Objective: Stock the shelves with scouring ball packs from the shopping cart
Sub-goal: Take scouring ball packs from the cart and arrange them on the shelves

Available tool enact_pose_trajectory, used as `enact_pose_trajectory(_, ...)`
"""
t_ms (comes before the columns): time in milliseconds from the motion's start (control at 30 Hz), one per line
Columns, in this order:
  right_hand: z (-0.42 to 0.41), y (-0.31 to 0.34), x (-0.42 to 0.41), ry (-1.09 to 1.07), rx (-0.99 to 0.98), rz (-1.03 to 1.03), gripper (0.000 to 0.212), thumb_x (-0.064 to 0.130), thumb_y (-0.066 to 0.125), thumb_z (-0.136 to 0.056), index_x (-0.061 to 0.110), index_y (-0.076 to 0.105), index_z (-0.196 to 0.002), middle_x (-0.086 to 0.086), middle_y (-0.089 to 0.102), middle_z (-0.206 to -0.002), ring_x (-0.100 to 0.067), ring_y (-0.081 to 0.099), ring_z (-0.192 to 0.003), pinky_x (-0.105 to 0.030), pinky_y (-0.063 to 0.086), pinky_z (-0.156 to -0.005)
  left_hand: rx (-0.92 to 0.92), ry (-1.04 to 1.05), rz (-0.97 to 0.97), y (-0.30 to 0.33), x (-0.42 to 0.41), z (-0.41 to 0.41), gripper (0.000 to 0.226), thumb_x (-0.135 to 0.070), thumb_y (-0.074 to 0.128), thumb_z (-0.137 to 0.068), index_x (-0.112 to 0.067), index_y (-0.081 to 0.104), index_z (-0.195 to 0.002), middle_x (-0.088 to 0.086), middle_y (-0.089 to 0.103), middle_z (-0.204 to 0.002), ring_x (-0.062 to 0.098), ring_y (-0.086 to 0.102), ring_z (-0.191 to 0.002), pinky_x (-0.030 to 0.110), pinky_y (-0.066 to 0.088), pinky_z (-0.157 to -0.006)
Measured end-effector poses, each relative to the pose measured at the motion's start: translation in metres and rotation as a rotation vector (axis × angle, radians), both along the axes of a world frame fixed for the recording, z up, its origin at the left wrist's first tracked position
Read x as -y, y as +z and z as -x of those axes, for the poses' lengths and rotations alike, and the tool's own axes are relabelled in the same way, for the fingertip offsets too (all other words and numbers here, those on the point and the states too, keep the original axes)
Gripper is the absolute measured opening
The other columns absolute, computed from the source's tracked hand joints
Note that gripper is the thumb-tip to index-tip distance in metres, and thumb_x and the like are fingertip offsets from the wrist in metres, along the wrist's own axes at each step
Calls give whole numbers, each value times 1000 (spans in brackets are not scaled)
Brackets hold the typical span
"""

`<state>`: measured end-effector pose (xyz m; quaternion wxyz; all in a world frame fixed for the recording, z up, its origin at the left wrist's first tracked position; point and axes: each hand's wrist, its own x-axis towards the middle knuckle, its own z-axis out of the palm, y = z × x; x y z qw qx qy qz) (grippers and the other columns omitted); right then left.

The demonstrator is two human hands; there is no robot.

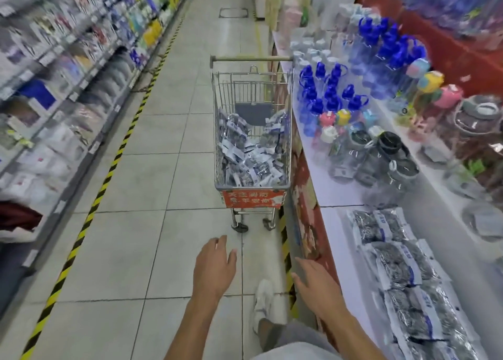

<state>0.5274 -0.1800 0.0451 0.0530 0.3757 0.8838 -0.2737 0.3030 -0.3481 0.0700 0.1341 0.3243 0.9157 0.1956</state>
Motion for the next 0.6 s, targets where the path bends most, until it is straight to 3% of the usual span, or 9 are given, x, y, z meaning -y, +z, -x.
enact_pose_trajectory(167,91,-8,-74,11,20,70,53,52,44,-106,24,47,-152,4,55,-149,-15,52,-135,-35,46,-109,12,-4,77,7,-66,82,51,-41,45,-108,-14,48,-151,8,57,-141,26,57,-124,38,48,-102)
enact_pose_trajectory(433,253,7,-203,26,-13,43,40,42,53,-104,21,59,-137,-1,68,-125,-19,64,-111,-37,54,-88,143,12,119,-10,-164,202,48,-41,48,-106,-15,50,-147,9,58,-139,28,56,-125,41,49,-100)
enact_pose_trajectory(600,340,4,-272,-57,3,36,42,44,52,-104,22,57,-140,-2,65,-137,-21,64,-119,-40,51,-94,265,32,107,-34,-225,285,51,-41,48,-106,-15,47,-150,9,56,-142,27,54,-128,41,48,-102)
